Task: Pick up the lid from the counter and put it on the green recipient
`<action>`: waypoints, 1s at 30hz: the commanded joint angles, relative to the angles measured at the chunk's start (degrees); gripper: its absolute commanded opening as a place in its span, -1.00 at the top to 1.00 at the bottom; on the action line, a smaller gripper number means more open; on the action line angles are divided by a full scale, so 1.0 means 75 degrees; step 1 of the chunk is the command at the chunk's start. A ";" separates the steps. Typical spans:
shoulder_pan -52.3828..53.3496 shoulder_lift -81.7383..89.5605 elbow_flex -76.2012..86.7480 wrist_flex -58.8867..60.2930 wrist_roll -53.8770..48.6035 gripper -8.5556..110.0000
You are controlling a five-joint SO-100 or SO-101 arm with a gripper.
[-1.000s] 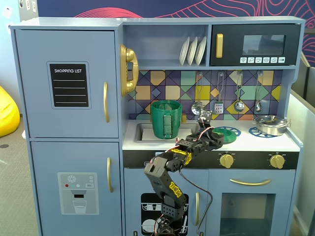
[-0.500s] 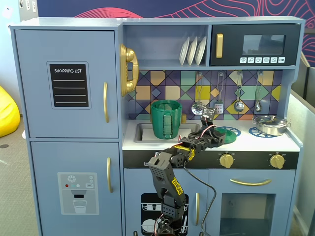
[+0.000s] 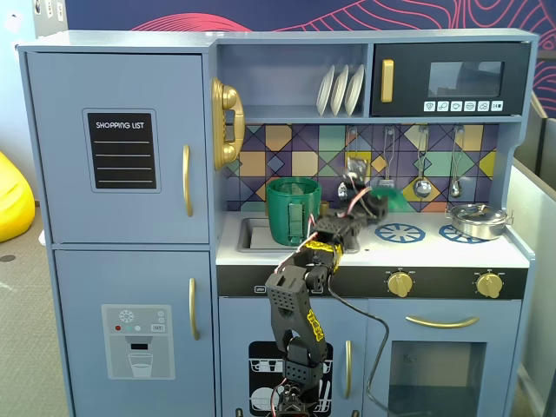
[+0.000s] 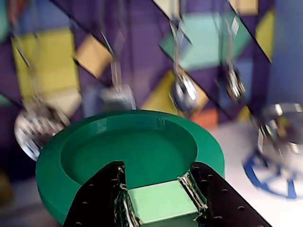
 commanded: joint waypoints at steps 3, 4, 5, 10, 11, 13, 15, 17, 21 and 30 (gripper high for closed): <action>-0.0820 0.0082 -0.2391 0.1371 0.0000 0.86; -0.0984 0.0094 -0.2602 0.1629 0.0000 0.86; -0.1148 0.0105 -0.2801 0.1852 -0.0012 0.86; -0.2004 0.0258 -0.3410 0.2672 -0.0105 0.86; -0.2180 0.0258 -0.3516 0.2824 -0.0129 0.86; -0.2484 0.0270 -0.3656 0.3047 -0.0176 0.86; -0.2695 0.0246 -0.3715 0.3094 -0.0176 0.86; -0.2848 0.0199 -0.3727 0.3117 -0.0152 0.86; -0.3082 0.0152 -0.3703 0.3234 -0.0176 0.86; -0.3105 0.0211 -0.3363 0.3199 -0.0176 0.86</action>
